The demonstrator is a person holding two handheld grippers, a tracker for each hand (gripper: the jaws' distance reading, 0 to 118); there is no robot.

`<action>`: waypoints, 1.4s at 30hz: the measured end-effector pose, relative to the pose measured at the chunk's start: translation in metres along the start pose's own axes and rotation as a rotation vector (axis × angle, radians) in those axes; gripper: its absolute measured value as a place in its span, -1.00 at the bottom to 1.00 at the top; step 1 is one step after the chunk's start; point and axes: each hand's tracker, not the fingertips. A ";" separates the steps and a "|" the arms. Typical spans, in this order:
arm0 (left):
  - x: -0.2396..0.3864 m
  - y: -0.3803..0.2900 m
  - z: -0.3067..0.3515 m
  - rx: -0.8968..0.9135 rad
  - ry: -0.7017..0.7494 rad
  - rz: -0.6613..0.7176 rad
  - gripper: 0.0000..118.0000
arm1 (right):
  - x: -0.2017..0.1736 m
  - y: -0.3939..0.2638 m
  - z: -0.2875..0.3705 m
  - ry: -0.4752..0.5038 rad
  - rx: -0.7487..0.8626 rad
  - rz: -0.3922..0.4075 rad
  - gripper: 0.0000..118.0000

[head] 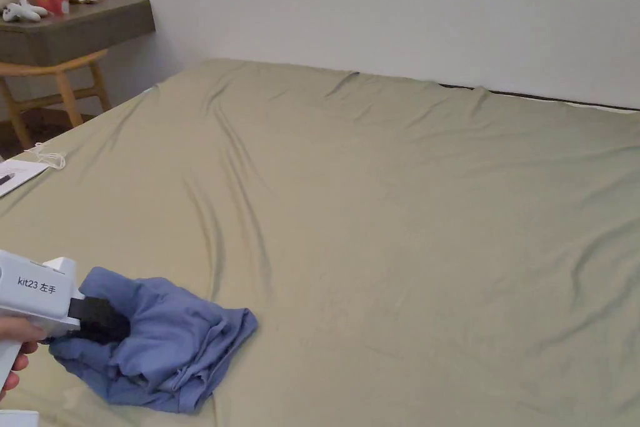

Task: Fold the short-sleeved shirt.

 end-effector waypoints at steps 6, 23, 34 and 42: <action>0.010 -0.004 -0.003 0.001 0.015 0.006 -0.28 | -0.010 0.003 0.002 0.010 0.016 -0.006 -0.98; 0.291 -0.071 0.120 0.828 0.110 -0.540 -0.98 | -0.112 0.092 0.017 -0.461 0.300 0.262 -0.98; 0.369 -0.104 0.095 0.883 -0.070 -0.667 -1.00 | -0.190 0.121 0.067 -0.713 0.660 0.728 -0.93; 0.370 -0.111 0.099 0.908 -0.058 -0.665 -1.00 | -0.169 0.116 0.071 -0.728 0.586 0.543 -0.87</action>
